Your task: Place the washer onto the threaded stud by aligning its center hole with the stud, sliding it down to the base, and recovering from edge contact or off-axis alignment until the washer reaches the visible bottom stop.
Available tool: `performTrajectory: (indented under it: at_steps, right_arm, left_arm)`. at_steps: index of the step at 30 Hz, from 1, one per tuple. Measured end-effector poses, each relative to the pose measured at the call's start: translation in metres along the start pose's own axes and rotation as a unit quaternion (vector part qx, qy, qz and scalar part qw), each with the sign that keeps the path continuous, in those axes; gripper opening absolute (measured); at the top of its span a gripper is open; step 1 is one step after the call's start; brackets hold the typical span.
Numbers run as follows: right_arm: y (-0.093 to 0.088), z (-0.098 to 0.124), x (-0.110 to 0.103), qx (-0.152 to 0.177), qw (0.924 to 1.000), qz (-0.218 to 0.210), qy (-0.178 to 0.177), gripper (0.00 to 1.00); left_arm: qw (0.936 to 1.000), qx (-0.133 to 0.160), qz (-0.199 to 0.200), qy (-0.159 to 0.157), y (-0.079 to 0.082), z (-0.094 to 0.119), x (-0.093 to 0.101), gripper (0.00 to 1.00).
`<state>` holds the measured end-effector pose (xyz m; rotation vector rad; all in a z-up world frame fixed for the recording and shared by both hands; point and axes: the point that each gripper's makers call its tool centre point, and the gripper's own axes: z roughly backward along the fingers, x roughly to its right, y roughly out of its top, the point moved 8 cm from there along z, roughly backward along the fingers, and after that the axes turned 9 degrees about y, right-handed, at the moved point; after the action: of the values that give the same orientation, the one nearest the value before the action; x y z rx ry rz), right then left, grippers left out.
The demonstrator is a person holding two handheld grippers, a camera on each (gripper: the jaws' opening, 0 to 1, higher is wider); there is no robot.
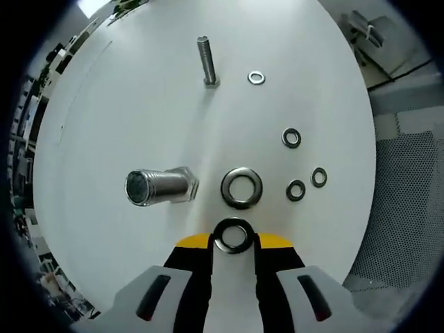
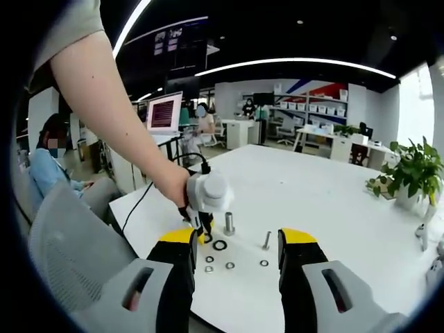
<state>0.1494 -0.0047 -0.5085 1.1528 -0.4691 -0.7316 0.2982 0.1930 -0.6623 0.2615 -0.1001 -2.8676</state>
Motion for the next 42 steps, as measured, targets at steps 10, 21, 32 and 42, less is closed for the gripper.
performTrajectory:
  at_steps: [10,21,32,42]
  right_arm:
    - [0.000,0.000,0.001,0.000,1.0000,-0.001,-0.001,0.48]
    - [0.000,0.000,0.000,0.000,1.0000,0.001,0.002,0.48]
    - [0.000,0.000,0.000,0.002,1.0000,0.000,0.003,0.49]
    - [0.000,0.000,-0.001,0.001,1.0000,0.000,0.005,0.48]
  left_arm:
    - [1.0000,0.003,-0.004,-0.003,0.000,0.001,0.001,0.20]
    - [0.9997,0.019,-0.007,0.010,0.002,0.011,-0.005,0.19]
    - [0.9990,0.022,-0.036,0.013,-0.006,0.035,-0.015,0.19]
    - [0.9965,0.045,-0.066,0.023,0.014,0.062,-0.030,0.19]
